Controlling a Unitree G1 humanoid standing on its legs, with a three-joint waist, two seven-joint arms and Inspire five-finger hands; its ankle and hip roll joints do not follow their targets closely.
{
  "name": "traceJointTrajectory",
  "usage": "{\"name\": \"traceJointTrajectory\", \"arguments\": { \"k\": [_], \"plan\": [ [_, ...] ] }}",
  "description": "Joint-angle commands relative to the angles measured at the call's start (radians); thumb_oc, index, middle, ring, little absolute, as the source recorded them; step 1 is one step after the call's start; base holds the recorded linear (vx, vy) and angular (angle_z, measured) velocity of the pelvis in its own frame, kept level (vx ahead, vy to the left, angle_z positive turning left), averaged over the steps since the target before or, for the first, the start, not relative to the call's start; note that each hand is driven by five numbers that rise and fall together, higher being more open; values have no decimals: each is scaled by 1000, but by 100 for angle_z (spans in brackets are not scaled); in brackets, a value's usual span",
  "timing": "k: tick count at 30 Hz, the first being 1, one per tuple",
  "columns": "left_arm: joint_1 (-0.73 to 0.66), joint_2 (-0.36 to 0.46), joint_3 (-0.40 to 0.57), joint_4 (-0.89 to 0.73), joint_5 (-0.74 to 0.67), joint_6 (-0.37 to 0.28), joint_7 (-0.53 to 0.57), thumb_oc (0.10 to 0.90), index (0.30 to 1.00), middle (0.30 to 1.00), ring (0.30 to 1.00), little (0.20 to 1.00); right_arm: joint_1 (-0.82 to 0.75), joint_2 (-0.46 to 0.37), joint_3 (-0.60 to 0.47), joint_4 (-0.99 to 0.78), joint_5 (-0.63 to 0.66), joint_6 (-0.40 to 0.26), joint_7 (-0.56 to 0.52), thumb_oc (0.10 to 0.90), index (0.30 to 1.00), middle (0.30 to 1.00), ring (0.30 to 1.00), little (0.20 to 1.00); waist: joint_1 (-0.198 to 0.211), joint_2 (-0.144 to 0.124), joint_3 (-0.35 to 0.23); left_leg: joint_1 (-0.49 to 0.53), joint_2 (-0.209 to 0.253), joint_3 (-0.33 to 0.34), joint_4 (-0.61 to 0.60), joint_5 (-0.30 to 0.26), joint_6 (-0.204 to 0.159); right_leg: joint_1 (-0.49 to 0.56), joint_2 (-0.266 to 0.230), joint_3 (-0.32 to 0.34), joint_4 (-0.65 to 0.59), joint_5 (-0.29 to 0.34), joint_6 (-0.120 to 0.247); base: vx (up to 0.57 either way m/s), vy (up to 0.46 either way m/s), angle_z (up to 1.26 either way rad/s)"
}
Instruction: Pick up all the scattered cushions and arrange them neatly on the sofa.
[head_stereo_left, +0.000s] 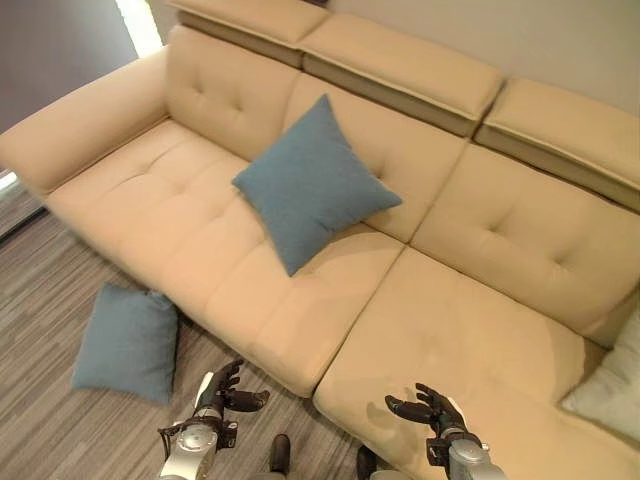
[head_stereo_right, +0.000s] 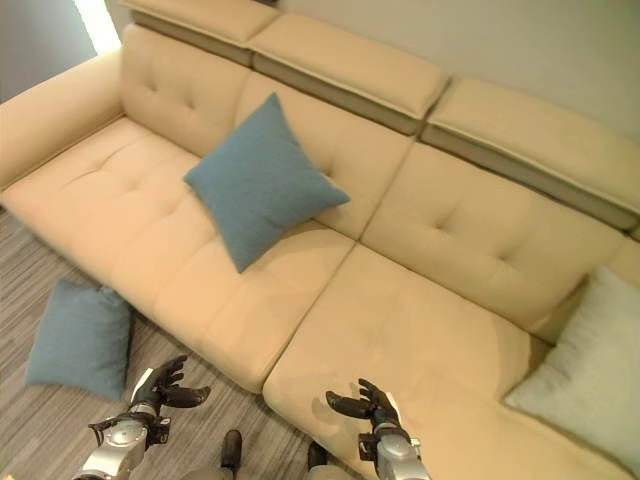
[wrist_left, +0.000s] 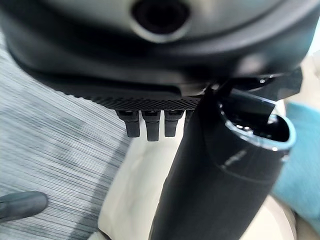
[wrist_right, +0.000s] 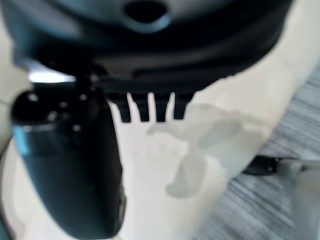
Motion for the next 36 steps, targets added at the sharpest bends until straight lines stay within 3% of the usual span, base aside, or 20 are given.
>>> {"name": "traceJointTrajectory", "arguments": {
  "k": [1, 5, 6, 8, 10, 13, 16, 18, 21, 23, 26, 29, 30, 31, 33, 36],
  "plan": [
    [14, 4, -11, -45, 34, -37, -21, 800, 900, 900, 900, 900, -13, -30, 9, -59, 20, -59, 3, 800, 900, 900, 900, 900, 6, -12, -49, -26, -71, 5, 55, -124, 21, -134, 103, 56, 104, -33, -56, 15, -46, 49],
    [18, -2, -10, -62, 27, -27, -24, 800, 900, 900, 900, 900, -9, -37, 2, -93, 16, -57, 1, 800, 900, 900, 900, 900, 8, -10, -29, -75, -98, 0, 153, -147, 8, -135, 93, 35, 121, -56, -69, -16, -18, 65],
    [11, -10, -14, -73, 16, -23, -18, 800, 900, 900, 900, 900, -6, -44, -16, -104, 26, -63, -10, 800, 900, 900, 900, 900, -12, -4, -16, -113, -71, 90, 202, -157, -3, -129, 68, -27, 133, -77, -70, -20, 19, 111],
    [8, -10, -13, -80, 8, -16, -20, 800, 900, 900, 900, 900, -8, -46, -24, -103, 36, -52, -18, 800, 900, 900, 900, 900, -28, -2, -17, -129, -4, 228, 218, -161, 7, -113, 40, -83, 129, -83, -63, 32, 64, 209],
    [10, -6, -12, -76, 11, -16, -20, 800, 900, 900, 900, 900, -8, -47, -27, -100, 39, -50, -20, 800, 900, 900, 900, 900, -30, -3, -22, -131, 11, 252, 217, -160, 10, -105, 34, -96, 127, -84, -61, 91, 59, 105],
    [11, 8, -9, -87, 17, -9, -19, 800, 900, 900, 900, 900, 8, -48, -36, -107, 35, -43, -23, 800, 900, 900, 900, 900, -28, -25, -42, -172, 69, 311, 209, -118, -1, -72, 1, -152, 121, -92, -47, 172, 117, 37],
    [20, 10, -3, -85, 25, -2, -29, 800, 900, 900, 900, 900, 12, -41, -45, -94, 15, -36, -17, 800, 900, 900, 900, 900, -29, -26, -60, -136, 72, 323, 172, -131, 5, -46, -17, -185, 131, -103, -34, 234, 203, 52],
    [26, 16, 0, -84, 30, -1, -30, 800, 900, 900, 900, 900, 14, -38, -44, -92, 4, -32, -16, 800, 900, 900, 900, 900, -28, -35, -67, -133, 56, 316, 185, -147, 20, -54, -42, -177, 182, -77, -19, 227, 302, 14],
    [31, 31, 1, -93, 45, 6, -38, 800, 900, 900, 900, 900, 22, -29, -32, -89, -17, -17, -7, 800, 900, 900, 900, 900, -26, -42, -56, -91, 23, 317, 168, -170, 58, -110, -94, -142, 344, 54, 11, 168, 290, -7],
    [23, 47, 1, -93, 53, 7, -38, 800, 900, 900, 900, 900, 23, -19, -26, -93, -12, -17, -5, 800, 900, 900, 900, 900, -31, -35, -36, -68, 18, 310, 155, -173, 74, -160, -103, -118, 455, 95, 6, 132, 258, 7],
    [14, 58, 1, -90, 79, 6, -33, 800, 900, 900, 900, 900, 32, -13, -24, -96, -12, -22, -5, 800, 900, 900, 900, 900, -41, -20, -32, -16, 10, 290, 117, -180, 79, -218, -70, -89, 518, 52, -15, 232, 206, 11],
    [15, 55, 0, -103, 67, 6, -38, 800, 900, 900, 900, 900, 37, -17, -28, -99, 1, -24, -6, 800, 900, 900, 900, 900, -59, -17, -32, 26, -12, 261, 80, -181, 73, -258, 9, -82, 429, -6, -28, 241, 116, 12],
    [15, 55, 0, -103, 67, 6, -38, 800, 900, 900, 900, 900, 37, -17, -27, -99, 1, -24, -6, 800, 900, 900, 900, 900, -60, -17, -31, 27, -11, 260, 80, -182, 73, -256, 10, -83, 428, -7, -28, 263, 63, 25],
    [8, 55, -9, -95, 72, 6, -40, 800, 900, 900, 900, 900, 39, -22, -31, -92, 14, -29, -6, 800, 900, 900, 900, 900, -83, -28, -23, 64, -37, 229, 66, -201, 72, -299, 73, -63, 315, -3, -30, 273, 51, 37],
    [8, 56, -15, -103, 83, 11, -50, 800, 900, 900, 900, 900, 49, -25, -33, -97, 15, -26, -3, 800, 900, 900, 900, 900, -103, -39, -22, 90, -62, 193, 64, -224, 71, -309, 102, -36, 200, 33, -19, 335, 68, 46],
    [6, 51, -16, -104, 94, 14, -54, 800, 900, 900, 900, 900, 66, -29, -37, -98, 14, -26, 0, 800, 900, 900, 900, 900, -129, -40, -16, 126, -81, 147, 72, -253, 70, -354, 138, -3, 155, 63, -8, 293, 66, 59]
  ]
}}
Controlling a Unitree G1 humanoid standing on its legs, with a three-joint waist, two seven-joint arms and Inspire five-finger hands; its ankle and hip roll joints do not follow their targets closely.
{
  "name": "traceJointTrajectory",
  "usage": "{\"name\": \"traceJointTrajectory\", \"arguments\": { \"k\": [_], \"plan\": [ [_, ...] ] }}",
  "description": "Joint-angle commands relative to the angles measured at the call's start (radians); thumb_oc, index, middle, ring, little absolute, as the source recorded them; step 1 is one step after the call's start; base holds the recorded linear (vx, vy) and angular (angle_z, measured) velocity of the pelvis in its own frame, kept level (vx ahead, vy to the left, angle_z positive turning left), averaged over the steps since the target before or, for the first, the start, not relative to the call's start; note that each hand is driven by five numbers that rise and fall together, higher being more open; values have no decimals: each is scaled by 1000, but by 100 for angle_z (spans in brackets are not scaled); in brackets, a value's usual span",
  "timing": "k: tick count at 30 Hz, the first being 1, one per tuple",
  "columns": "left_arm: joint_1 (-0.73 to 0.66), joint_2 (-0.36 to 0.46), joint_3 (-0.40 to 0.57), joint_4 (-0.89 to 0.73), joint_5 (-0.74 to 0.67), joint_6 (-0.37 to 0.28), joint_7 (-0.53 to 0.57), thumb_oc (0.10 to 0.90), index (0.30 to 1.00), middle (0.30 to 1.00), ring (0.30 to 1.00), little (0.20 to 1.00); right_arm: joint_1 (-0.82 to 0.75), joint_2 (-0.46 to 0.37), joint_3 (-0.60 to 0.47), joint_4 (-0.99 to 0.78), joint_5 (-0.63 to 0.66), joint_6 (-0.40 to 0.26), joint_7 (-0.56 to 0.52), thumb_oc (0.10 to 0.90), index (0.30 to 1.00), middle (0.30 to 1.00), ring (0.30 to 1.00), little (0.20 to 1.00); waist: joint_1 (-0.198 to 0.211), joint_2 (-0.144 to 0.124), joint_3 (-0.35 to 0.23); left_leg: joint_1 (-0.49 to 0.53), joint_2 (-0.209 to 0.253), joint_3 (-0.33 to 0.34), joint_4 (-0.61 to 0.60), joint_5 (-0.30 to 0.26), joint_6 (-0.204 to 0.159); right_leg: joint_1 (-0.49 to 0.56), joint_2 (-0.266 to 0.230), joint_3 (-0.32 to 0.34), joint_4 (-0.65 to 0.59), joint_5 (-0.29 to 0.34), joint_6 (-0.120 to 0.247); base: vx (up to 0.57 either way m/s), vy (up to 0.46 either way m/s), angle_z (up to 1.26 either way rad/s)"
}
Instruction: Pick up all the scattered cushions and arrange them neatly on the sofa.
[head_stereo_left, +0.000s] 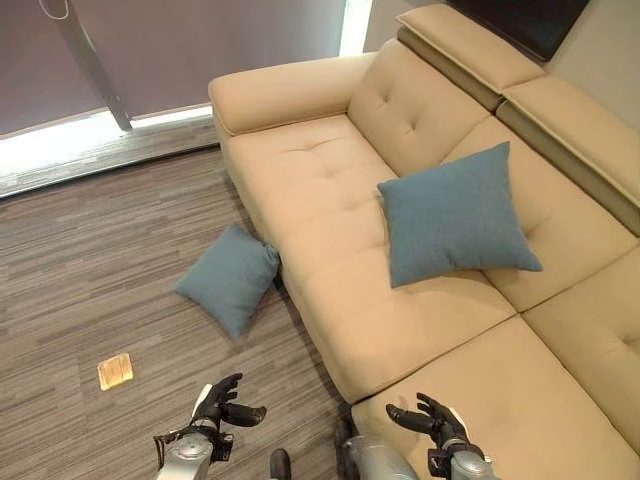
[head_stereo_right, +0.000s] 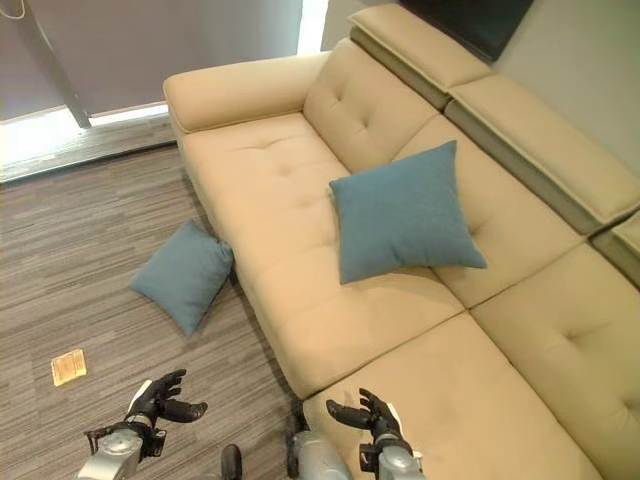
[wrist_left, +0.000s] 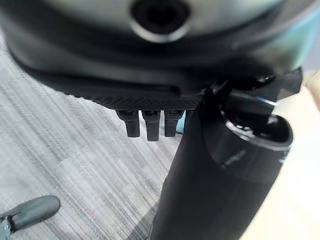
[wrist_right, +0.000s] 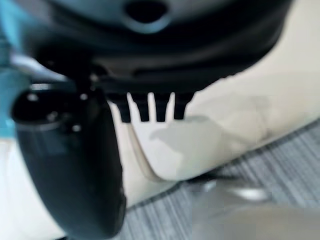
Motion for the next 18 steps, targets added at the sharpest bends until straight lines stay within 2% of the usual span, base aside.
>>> {"name": "traceJointTrajectory", "arguments": {
  "k": [1, 4, 6, 7, 8, 9, 10, 11, 12, 13, 14, 15, 16, 18],
  "plan": [
    [5, 31, -21, -111, 45, -42, -17, 800, 900, 900, 900, 900, 0, -36, -37, -59, 14, -36, 1, 800, 900, 900, 900, 900, -53, -30, -29, 59, -101, -36, 64, -161, -40, 43, 22, 31, -15, 64, 13, 317, 57, 90],
    [21, 17, -32, -111, 60, -39, -25, 800, 900, 900, 900, 900, 30, -36, -51, -55, 13, -35, 7, 800, 900, 900, 900, 900, -80, -13, -56, 91, -97, -46, 65, -184, -51, 64, 25, 46, -7, 64, -11, 365, 53, 96],
    [21, 10, -45, -114, 59, -38, -28, 800, 900, 900, 900, 900, 39, -33, -58, -42, 25, -38, 11, 800, 900, 900, 900, 900, -98, 0, -72, 80, -79, -41, 122, -140, -90, 94, 33, 44, -24, 52, -29, 321, 29, 16],
    [13, 16, -53, -124, 60, -35, -36, 800, 900, 900, 900, 900, 34, -39, -61, -41, 29, -39, 10, 800, 900, 900, 900, 900, -102, 1, -69, 44, -70, -35, 222, -85, -127, 115, 38, 46, -27, 44, -40, 228, 17, 30],
    [8, 21, -57, -134, 55, -34, -40, 800, 900, 900, 900, 900, 30, -48, -59, -44, 32, -36, 11, 800, 900, 900, 900, 900, -98, -9, -60, -18, -69, -31, 359, -50, -152, 133, 37, 54, -25, 39, -50, 226, 24, 52],
    [-4, 25, -59, -136, 42, -38, -37, 800, 900, 900, 900, 900, 15, -59, -48, -54, 43, -46, 7, 800, 900, 900, 900, 900, -84, -42, -55, -107, -66, -17, 497, -46, -146, 167, 23, 79, -28, 20, -68, 166, 18, 48],
    [-5, 26, -60, -136, 42, -38, -37, 800, 900, 900, 900, 900, 15, -59, -48, -54, 43, -46, 7, 800, 900, 900, 900, 900, -83, -39, -54, -111, -64, -16, 506, -51, -146, 165, 26, 80, -26, 19, -68, 163, 3, 0],
    [-15, 27, -61, -133, 38, -37, -32, 800, 900, 900, 900, 900, 8, -64, -44, -54, 46, -47, 3, 800, 900, 900, 900, 900, -77, -66, -54, -166, -43, 4, 534, -68, -130, 183, 5, 91, -25, 10, -69, 116, 20, -43],
    [-22, 30, -62, -128, 35, -37, -28, 800, 900, 900, 900, 900, 2, -68, -43, -51, 50, -45, -1, 800, 900, 900, 900, 900, -63, -84, -48, -211, -9, 28, 540, -122, -105, 203, -9, 103, -20, -3, -62, 172, 47, -48],
    [-22, 32, -63, -129, 34, -35, -26, 800, 900, 900, 900, 900, -1, -71, -42, -52, 49, -44, -5, 800, 900, 900, 900, 900, -56, -96, -50, -236, 7, 30, 496, -144, -91, 210, -22, 107, -19, -8, -56, 187, 118, -26],
    [-24, 36, -62, -129, 34, -36, -24, 800, 900, 900, 900, 900, -5, -76, -41, -52, 41, -44, -8, 800, 900, 900, 900, 900, -46, -102, -51, -251, 28, 15, 434, -140, -92, 215, -30, 116, -11, -18, -50, 239, 291, 3],
    [-8, 37, -46, -141, 30, -30, -8, 800, 900, 900, 900, 900, -7, -85, -43, -57, 15, -37, -14, 800, 900, 900, 900, 900, -20, -88, -39, -255, 57, -26, 288, -72, -115, 237, -33, 129, 3, -38, -46, 320, 459, -6],
    [-2, 30, -48, -139, 28, -41, -7, 800, 900, 900, 900, 900, -16, -82, -45, -58, 3, -34, -5, 800, 900, 900, 900, 900, -15, -73, -54, -212, 54, -65, 230, -82, -128, 235, -45, 140, 28, -49, -30, 250, 395, -5],
    [-6, 30, -51, -133, 24, -42, -14, 800, 900, 900, 900, 900, -12, -79, -51, -54, 0, -33, 2, 800, 900, 900, 900, 900, -24, -68, -61, -191, 61, -40, 209, -81, -128, 230, -58, 133, 43, -51, -23, 143, 275, -48]
  ]
}}
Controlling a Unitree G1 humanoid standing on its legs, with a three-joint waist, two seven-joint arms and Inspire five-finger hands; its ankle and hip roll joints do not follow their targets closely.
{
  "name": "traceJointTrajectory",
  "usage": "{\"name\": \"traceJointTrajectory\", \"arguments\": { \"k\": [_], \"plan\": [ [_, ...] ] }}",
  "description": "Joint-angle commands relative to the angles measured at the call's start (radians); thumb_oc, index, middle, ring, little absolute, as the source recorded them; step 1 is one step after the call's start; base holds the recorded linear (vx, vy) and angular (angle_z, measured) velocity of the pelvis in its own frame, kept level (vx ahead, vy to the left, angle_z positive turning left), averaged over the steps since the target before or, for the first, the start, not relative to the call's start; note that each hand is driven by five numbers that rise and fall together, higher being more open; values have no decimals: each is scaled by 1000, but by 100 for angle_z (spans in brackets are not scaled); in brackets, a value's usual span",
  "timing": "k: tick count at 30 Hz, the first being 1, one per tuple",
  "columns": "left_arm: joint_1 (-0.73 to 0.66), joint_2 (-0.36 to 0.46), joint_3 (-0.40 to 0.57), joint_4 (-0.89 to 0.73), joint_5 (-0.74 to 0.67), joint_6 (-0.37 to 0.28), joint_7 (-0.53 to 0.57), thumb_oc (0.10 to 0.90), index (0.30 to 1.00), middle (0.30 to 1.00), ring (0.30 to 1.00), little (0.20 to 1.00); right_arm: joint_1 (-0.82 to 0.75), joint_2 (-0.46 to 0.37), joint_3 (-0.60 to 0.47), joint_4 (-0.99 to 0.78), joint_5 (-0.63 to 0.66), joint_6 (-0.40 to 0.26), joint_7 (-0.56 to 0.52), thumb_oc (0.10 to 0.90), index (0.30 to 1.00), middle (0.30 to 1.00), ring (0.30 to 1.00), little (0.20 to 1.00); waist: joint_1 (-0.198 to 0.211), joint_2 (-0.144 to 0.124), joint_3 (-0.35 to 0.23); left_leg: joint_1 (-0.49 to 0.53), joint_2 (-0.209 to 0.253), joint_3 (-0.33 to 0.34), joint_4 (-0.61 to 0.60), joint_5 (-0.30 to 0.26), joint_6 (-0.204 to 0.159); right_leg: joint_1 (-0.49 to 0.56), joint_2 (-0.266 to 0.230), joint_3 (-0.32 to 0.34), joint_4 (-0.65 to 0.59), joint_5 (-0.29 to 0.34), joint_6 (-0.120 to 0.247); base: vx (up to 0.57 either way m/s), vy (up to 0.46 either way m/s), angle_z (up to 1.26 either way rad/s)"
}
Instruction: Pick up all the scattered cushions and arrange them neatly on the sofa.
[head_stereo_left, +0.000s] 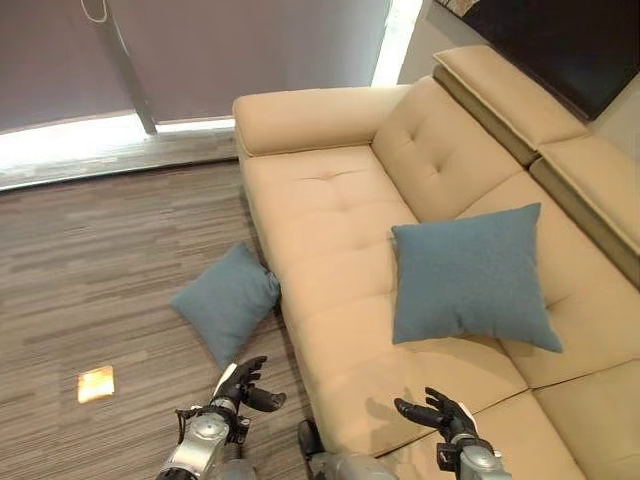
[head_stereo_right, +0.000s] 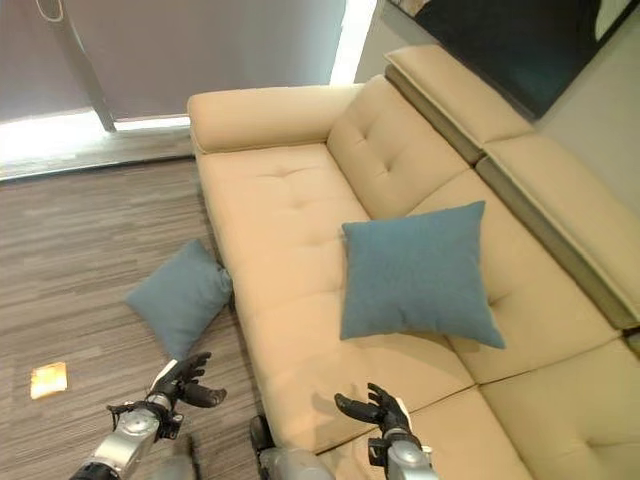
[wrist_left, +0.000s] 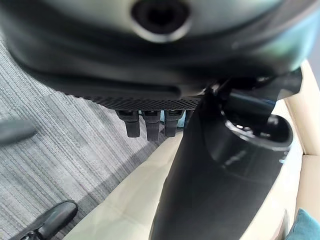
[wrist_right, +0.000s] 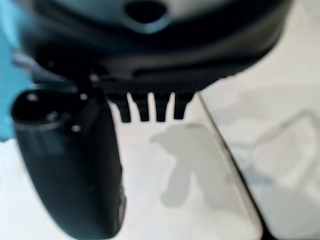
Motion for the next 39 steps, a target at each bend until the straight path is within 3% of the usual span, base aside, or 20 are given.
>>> {"name": "traceJointTrajectory", "arguments": {
  "k": [1, 3, 4, 8, 10, 11, 12, 14, 15, 16, 21, 23, 24, 25, 28, 31, 33, 34, 37, 39],
  "plan": [
    [60, 30, 30, -99, -4, -49, 24, 800, 900, 900, 900, 900, 26, -29, -9, -65, -11, -26, -10, 800, 900, 900, 900, 900, -3, 33, -44, 125, -93, 78, 62, -21, 74, 3, -106, 28, 186, -145, 131, 94, 429, -91],
    [51, 44, 33, -97, 6, -50, 27, 800, 900, 900, 900, 900, 11, -8, -5, -46, -10, -21, -5, 800, 900, 900, 900, 900, 0, 33, -34, 149, -98, 123, 45, -28, 87, -36, -129, 23, 244, -118, 152, 19, 337, -125],
    [54, 64, 42, -106, 10, -48, 28, 800, 900, 900, 900, 900, 0, 8, 3, -36, -8, -15, -1, 800, 900, 900, 900, 900, 9, 39, -23, 166, -97, 159, 44, -39, 106, -64, -156, -19, 298, -100, 159, 12, 228, -125],
    [68, 61, 64, -116, -9, -51, 34, 800, 900, 900, 900, 900, -3, 20, 4, -36, -7, -22, 1, 800, 900, 900, 900, 900, 21, 45, -21, 206, -106, 202, 47, -64, 124, -59, -189, -115, 320, -108, 149, 71, 191, -89],
    [78, 52, 69, -112, -15, -53, 33, 800, 900, 900, 900, 900, -7, 20, 6, -20, 4, -23, 8, 800, 900, 900, 900, 900, 21, 43, -35, 236, -133, 218, 12, -68, 136, -51, -129, -137, 266, -120, 142, 148, 179, -54],
    [78, 52, 69, -112, -15, -53, 33, 800, 900, 900, 900, 900, -7, 20, 6, -20, 4, -23, 8, 800, 900, 900, 900, 900, 21, 43, -35, 236, -133, 218, 12, -68, 136, -51, -129, -137, 266, -120, 142, 102, 104, -55],
    [73, 46, 67, -107, -25, -54, 37, 800, 900, 900, 900, 900, -23, 21, 15, -12, 9, -26, 5, 800, 900, 900, 900, 900, 27, 43, -43, 252, -151, 237, -20, -65, 140, -66, -107, -209, 197, -107, 137, 78, 67, -37],
    [69, 42, 64, -107, -29, -54, 37, 800, 900, 900, 900, 900, -30, 20, 22, -12, 7, -27, 5, 800, 900, 900, 900, 900, 27, 46, -45, 265, -153, 246, -38, -65, 139, -75, -100, -255, 165, -100, 131, 149, 70, -54],
    [63, 36, 65, -115, -40, -58, 38, 800, 900, 900, 900, 900, -40, 20, 26, -13, 3, -30, 3, 800, 900, 900, 900, 900, 28, 55, -42, 298, -156, 263, -61, -73, 139, -115, -102, -357, 144, -78, 133, 225, 67, -69],
    [59, 35, 65, -115, -44, -58, 40, 800, 900, 900, 900, 900, -43, 18, 26, -14, -1, -30, 1, 800, 900, 900, 900, 900, 24, 55, -39, 306, -160, 266, -64, -72, 139, -144, -105, -392, 148, -69, 136, 187, 49, -56],
    [69, 10, 58, -115, -31, -60, 30, 800, 900, 900, 900, 900, -9, 0, 15, -34, -4, -35, -7, 800, 900, 900, 900, 900, 5, 54, -59, 342, -171, 268, 9, -136, 119, -56, -91, -369, 80, -98, 95, 248, -39, 6],
    [71, 7, 56, -114, -34, -61, 33, 800, 900, 900, 900, 900, -8, 2, 14, -39, 4, -39, -9, 800, 900, 900, 900, 900, 1, 56, -62, 333, -162, 279, 63, -132, 104, -36, -86, -362, 71, -102, 87, 170, -69, 15],
    [82, 2, 58, -122, -39, -58, 29, 800, 900, 900, 900, 900, -5, -4, 9, -55, 21, -39, -9, 800, 900, 900, 900, 900, 2, 52, -62, 288, -133, 298, 230, -84, 71, 8, -70, -331, 49, -107, 69, 146, -70, -18],
    [81, 2, 57, -124, -44, -60, 29, 800, 900, 900, 900, 900, -7, -9, 13, -64, 26, -42, -9, 800, 900, 900, 900, 900, 7, 47, -58, 250, -130, 292, 309, -54, 60, 19, -67, -314, 42, -106, 58, 146, -70, -38],
    [74, -10, 51, -113, -52, -59, 35, 800, 900, 900, 900, 900, -11, -16, 18, -70, 30, -39, -10, 800, 900, 900, 900, 900, 16, 40, -50, 185, -109, 281, 390, -46, 67, 53, -60, -269, 31, -122, 48, 90, 1, -69],
    [76, -11, 45, -116, -50, -57, 33, 800, 900, 900, 900, 900, -7, -21, 17, -75, 29, -37, -12, 800, 900, 900, 900, 900, 27, 27, -46, 149, -100, 257, 305, -106, 91, 78, -70, -225, 22, -131, 64, 129, 73, -59],
    [75, -12, 44, -117, -55, -58, 36, 800, 900, 900, 900, 900, -8, -22, 16, -80, 30, -37, -13, 800, 900, 900, 900, 900, 29, 25, -48, 140, -105, 237, 246, -91, 89, 82, -73, -211, 17, -131, 70, 115, 104, -35],
    [76, -18, 46, -120, -75, -63, 47, 800, 900, 900, 900, 900, -15, -24, 16, -81, 36, -42, -18, 800, 900, 900, 900, 900, 43, 35, -42, 125, -116, 161, 127, -28, 70, 95, -62, -178, 21, -137, 73, 193, 192, -27],
    [70, -34, 49, -132, -113, -76, 60, 800, 900, 900, 900, 900, -37, -34, 24, -91, 33, -45, -25, 800, 900, 900, 900, 900, 80, 52, -26, 88, -184, -22, 85, 22, 53, 102, -42, -111, 48, -144, 72, 116, 140, -82],
    [77, -41, 45, -123, -102, -76, 54, 800, 900, 900, 900, 900, -35, -36, 22, -91, 26, -46, -19, 800, 900, 900, 900, 900, 79, 60, -37, 122, -184, -40, 42, 16, 60, 107, -36, -88, 56, -155, 76, 112, 142, -113]
  ]
}}
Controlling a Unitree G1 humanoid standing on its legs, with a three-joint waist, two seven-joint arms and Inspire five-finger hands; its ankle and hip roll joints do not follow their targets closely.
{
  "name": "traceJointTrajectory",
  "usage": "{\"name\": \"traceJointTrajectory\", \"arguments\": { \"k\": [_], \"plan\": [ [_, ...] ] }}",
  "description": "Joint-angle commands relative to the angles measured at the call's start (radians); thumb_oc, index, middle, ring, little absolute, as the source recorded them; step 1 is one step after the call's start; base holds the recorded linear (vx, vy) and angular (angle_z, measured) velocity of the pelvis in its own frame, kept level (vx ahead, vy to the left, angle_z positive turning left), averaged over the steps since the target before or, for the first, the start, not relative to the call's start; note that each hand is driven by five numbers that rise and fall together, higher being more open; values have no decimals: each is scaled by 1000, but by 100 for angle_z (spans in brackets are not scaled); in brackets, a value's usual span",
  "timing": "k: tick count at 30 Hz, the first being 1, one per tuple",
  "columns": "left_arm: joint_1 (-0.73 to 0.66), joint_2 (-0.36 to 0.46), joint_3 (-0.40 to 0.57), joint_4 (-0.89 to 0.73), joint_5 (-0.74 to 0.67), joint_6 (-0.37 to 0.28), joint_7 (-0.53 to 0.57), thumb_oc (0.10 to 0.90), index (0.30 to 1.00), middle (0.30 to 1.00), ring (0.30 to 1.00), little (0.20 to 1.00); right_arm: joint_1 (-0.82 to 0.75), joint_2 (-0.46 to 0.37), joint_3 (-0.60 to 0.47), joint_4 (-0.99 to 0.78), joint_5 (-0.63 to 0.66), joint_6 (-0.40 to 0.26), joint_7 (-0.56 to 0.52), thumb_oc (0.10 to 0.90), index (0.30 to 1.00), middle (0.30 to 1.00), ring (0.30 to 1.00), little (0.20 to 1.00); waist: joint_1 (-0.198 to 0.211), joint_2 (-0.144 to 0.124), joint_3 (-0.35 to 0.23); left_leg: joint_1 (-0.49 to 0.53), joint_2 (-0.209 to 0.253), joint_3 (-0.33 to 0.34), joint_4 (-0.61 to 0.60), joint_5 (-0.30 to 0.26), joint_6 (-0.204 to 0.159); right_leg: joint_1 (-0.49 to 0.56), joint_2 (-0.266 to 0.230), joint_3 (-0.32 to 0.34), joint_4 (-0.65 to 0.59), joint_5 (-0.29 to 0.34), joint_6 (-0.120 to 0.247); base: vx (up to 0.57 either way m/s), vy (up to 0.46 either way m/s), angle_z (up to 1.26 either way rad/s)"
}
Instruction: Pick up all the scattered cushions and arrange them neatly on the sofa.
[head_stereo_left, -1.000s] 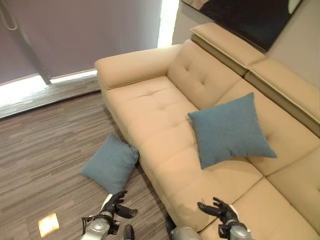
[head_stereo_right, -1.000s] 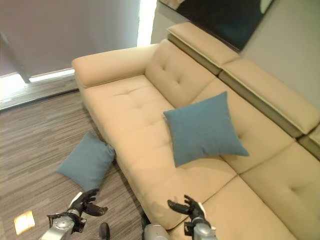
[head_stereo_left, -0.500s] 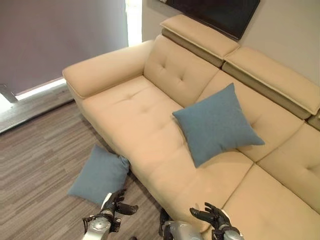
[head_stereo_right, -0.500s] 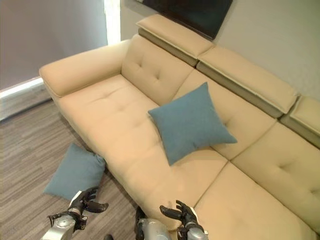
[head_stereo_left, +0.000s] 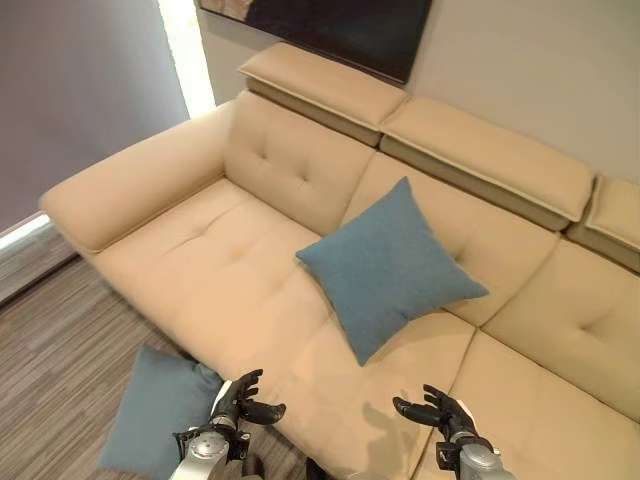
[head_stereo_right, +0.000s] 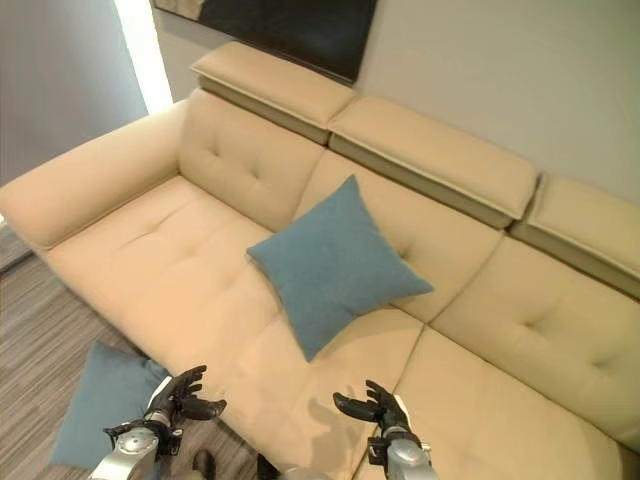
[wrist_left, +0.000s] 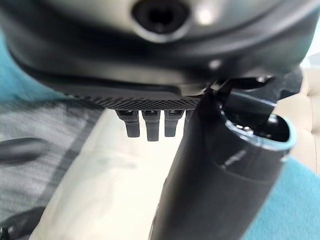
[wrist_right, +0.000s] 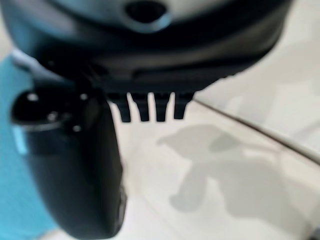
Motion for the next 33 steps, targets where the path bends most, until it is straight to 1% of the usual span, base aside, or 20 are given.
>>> {"name": "traceJointTrajectory", "arguments": {
  "k": [1, 3, 7, 11, 12, 13, 14, 15, 16, 17, 19, 21, 23, 24, 25, 26, 29, 31, 32, 33],
  "plan": [
    [0, 13, 5, -77, -6, -75, 7, 800, 900, 900, 900, 900, -3, -18, -16, -46, 17, -48, -15, 800, 900, 900, 900, 900, 10, 13, -25, 18, -16, 49, 21, -5, 33, -40, -57, -19, 130, -155, 119, 140, 180, -45],
    [5, 16, 5, -69, -5, -73, 4, 800, 900, 900, 900, 900, -8, -14, -13, -52, 12, -45, -14, 800, 900, 900, 900, 900, 10, 18, -35, 39, -21, 66, 4, -4, 49, -47, -69, 0, 148, -154, 130, 109, 211, -28],
    [7, 18, 11, -66, -3, -74, 21, 800, 900, 900, 900, 900, -13, -4, -23, -102, -1, -54, -33, 800, 900, 900, 900, 900, 7, 32, -43, 71, -15, 141, -34, -7, 79, -75, -85, 37, 180, -147, 158, 40, 184, -61],
    [5, 18, 23, -72, -14, -82, 42, 800, 900, 900, 900, 900, -24, 5, -26, -136, -9, -66, -51, 800, 900, 900, 900, 900, 7, 47, -35, 86, -7, 186, -48, -13, 98, -115, -100, 30, 241, -138, 180, -2, 96, -64],
    [4, 18, 29, -71, -20, -86, 51, 800, 900, 900, 900, 900, -35, 8, -23, -142, -12, -74, -58, 800, 900, 900, 900, 900, 16, 52, -30, 93, -3, 208, -51, -18, 103, -131, -113, -5, 257, -134, 187, -29, 94, -72],
    [3, 15, 34, -62, -32, -95, 65, 800, 900, 900, 900, 900, -54, 14, -13, -148, -19, -84, -64, 800, 900, 900, 900, 900, 38, 62, -22, 110, 3, 245, -63, -23, 105, -137, -158, -130, 261, -131, 194, -17, 68, -73],
    [6, 12, 39, -60, -38, -98, 68, 800, 900, 900, 900, 900, -63, 16, -12, -152, -23, -86, -68, 800, 900, 900, 900, 900, 50, 69, -23, 120, 7, 267, -74, -23, 104, -138, -181, -212, 260, -131, 188, -4, 41, -103],
    [6, 12, 39, -59, -38, -98, 68, 800, 900, 900, 900, 900, -63, 16, -12, -153, -23, -86, -68, 800, 900, 900, 900, 900, 48, 69, -22, 121, 7, 266, -75, -22, 103, -136, -181, -214, 260, -131, 188, 17, 13, -85],
    [11, 10, 44, -60, -40, -99, 68, 800, 900, 900, 900, 900, -68, 18, -9, -158, -28, -87, -68, 800, 900, 900, 900, 900, 54, 75, -24, 133, 9, 278, -89, -21, 103, -139, -191, -268, 261, -132, 184, 70, -52, -42],
    [10, 10, 57, -46, -53, -107, 69, 800, 900, 900, 900, 900, -76, 16, -11, -172, -29, -90, -72, 800, 900, 900, 900, 900, 50, 84, -21, 148, 11, 289, -93, -23, 97, -145, -192, -333, 225, -138, 182, 106, -88, -6],
    [13, 7, 51, -48, -42, -104, 74, 800, 900, 900, 900, 900, -61, 19, -13, -190, -25, -91, -72, 800, 900, 900, 900, 900, 38, 76, -28, 139, 4, 285, -75, -29, 94, -132, -166, -267, 190, -134, 171, 111, -123, -11],
    [10, 1, 46, -51, -46, -105, 72, 800, 900, 900, 900, 900, -59, 7, -16, -201, -21, -96, -82, 800, 900, 900, 900, 900, 37, 76, -35, 127, 1, 290, -43, -42, 84, -105, -163, -260, 141, -129, 164, 68, -88, -15],
    [10, -4, 36, -59, -42, -101, 65, 800, 900, 900, 900, 900, -55, 0, -18, -217, -15, -98, -79, 800, 900, 900, 900, 900, 33, 78, -34, 114, 3, 292, 17, -63, 67, -82, -157, -249, 128, -138, 150, 85, -74, -9],
    [15, -3, 30, -70, -39, -102, 59, 800, 900, 900, 900, 900, -61, -9, -15, -219, -7, -98, -80, 800, 900, 900, 900, 900, 34, 78, -34, 91, 3, 282, 89, -77, 56, -66, -157, -239, 117, -143, 135, 80, -34, -1],
    [15, -3, 30, -70, -39, -102, 59, 800, 900, 900, 900, 900, -61, -9, -15, -219, -7, -98, -80, 800, 900, 900, 900, 900, 34, 78, -34, 89, 3, 282, 92, -78, 56, -66, -156, -240, 117, -143, 135, 69, 4, -1],
    [13, -2, 27, -72, -43, -105, 62, 800, 900, 900, 900, 900, -68, -11, -10, -214, -3, -98, -80, 800, 900, 900, 900, 900, 41, 82, -25, 71, 6, 260, 134, -63, 43, -55, -153, -230, 119, -150, 128, 36, 33, -4],
    [10, 1, 26, -87, -59, -104, 74, 800, 900, 900, 900, 900, -84, -13, -10, -203, 12, -96, -84, 800, 900, 900, 900, 900, 53, 79, -27, 30, 19, 215, 103, -49, 32, -39, -162, -215, 105, -157, 135, 103, 72, -21],
    [6, 7, 28, -96, -66, -101, 85, 800, 900, 900, 900, 900, -94, -12, -14, -192, 24, -91, -93, 800, 900, 900, 900, 900, 60, 82, -34, 14, 42, 193, 48, -12, 24, -26, -165, -213, 96, -160, 144, 112, 71, -19],
    [6, 7, 28, -97, -66, -101, 85, 800, 900, 900, 900, 900, -94, -12, -14, -192, 24, -92, -93, 800, 900, 900, 900, 900, 59, 82, -33, 16, 42, 193, 45, -11, 24, -26, -165, -213, 96, -160, 144, 97, 77, -6],
    [2, 10, 29, -104, -72, -102, 93, 800, 900, 900, 900, 900, -96, -11, -17, -187, 33, -91, -97, 800, 900, 900, 900, 900, 63, 85, -32, -3, 51, 182, 26, 14, 19, -18, -167, -212, 95, -164, 146, 140, 147, -11]
  ]
}}
